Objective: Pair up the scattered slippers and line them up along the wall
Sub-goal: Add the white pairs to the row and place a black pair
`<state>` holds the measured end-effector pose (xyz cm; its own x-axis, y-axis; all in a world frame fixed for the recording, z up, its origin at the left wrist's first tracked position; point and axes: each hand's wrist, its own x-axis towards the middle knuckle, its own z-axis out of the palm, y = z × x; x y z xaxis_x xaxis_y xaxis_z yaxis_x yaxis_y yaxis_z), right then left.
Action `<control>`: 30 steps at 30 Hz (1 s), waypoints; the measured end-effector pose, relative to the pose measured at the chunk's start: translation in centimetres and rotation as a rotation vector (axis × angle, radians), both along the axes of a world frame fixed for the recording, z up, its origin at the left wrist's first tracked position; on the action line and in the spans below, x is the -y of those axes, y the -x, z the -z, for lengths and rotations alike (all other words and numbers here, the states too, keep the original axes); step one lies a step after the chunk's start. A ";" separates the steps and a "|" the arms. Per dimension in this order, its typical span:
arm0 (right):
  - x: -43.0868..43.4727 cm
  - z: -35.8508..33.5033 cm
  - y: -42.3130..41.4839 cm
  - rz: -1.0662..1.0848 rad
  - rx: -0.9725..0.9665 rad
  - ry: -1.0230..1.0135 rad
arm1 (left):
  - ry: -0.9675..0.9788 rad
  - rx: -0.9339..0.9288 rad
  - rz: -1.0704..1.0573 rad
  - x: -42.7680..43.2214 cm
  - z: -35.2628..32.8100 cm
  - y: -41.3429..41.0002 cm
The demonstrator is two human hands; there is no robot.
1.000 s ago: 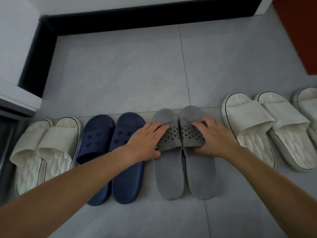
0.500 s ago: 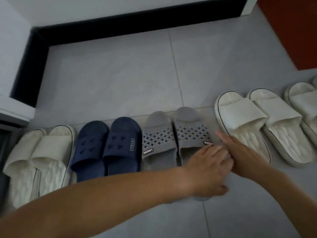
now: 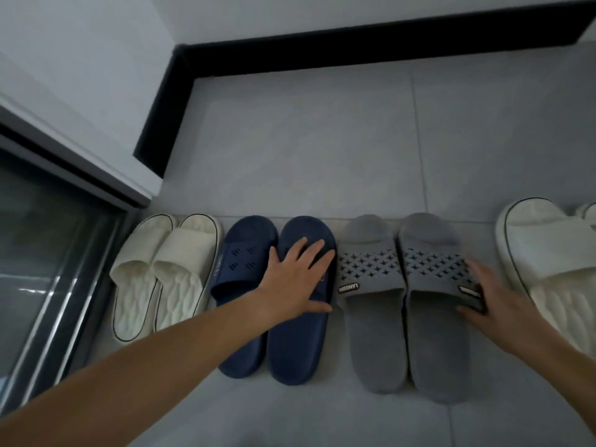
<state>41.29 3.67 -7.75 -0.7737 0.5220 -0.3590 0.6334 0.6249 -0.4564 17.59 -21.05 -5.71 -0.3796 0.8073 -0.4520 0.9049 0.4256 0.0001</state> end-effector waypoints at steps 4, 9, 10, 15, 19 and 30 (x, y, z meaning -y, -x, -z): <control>0.5 -0.2 0.7 0.019 0.024 -0.012 | -0.043 0.015 -0.029 -0.1 0.6 0.6; 1.1 -0.2 0.9 0.016 0.019 -0.055 | -0.059 0.018 0.004 0.0 0.8 1.4; 1.1 -0.2 0.9 0.013 0.018 -0.061 | -0.063 0.017 0.013 0.0 0.8 1.5; 1.0 -0.2 0.6 0.017 0.001 -0.052 | -0.074 0.021 0.048 -0.2 0.7 2.1; 0.9 -0.6 0.6 0.058 -0.044 -0.021 | -0.071 0.030 0.030 -0.6 0.3 2.0; -9.6 -6.6 -2.4 -0.219 0.250 -0.037 | -0.196 0.108 0.281 -12.3 -5.6 -5.5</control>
